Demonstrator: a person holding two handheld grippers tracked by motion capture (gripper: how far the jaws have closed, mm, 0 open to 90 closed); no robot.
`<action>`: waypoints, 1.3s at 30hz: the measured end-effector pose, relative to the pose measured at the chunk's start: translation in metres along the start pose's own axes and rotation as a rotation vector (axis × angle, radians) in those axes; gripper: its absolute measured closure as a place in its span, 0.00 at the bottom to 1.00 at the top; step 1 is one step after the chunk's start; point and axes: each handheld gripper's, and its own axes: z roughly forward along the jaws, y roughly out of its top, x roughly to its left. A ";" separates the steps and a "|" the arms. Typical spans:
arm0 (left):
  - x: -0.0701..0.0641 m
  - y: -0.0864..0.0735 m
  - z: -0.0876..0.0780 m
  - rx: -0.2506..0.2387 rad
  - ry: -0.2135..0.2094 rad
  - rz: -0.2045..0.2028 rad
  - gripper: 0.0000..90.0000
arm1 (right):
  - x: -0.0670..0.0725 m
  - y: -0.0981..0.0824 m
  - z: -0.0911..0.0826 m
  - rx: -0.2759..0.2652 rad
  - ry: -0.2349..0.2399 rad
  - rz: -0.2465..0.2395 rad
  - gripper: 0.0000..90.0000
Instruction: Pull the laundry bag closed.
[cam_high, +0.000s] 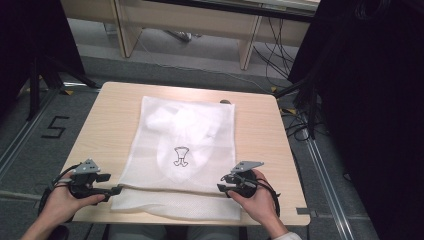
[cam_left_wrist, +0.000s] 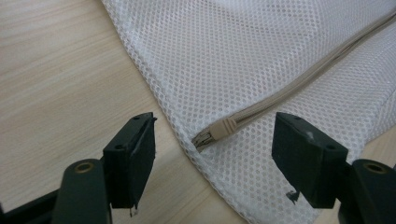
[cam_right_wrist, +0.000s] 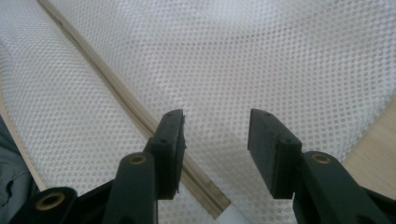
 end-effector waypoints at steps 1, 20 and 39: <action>0.000 0.000 0.000 -0.001 -0.003 0.000 0.33 | 0.001 0.000 0.002 -0.005 -0.008 0.008 0.62; -0.002 -0.002 -0.003 -0.007 0.016 -0.006 0.31 | 0.038 0.028 0.025 -0.065 0.058 -0.196 0.64; -0.004 -0.007 -0.005 -0.036 0.005 -0.008 0.32 | 0.100 0.082 0.073 -0.070 0.176 -0.318 0.68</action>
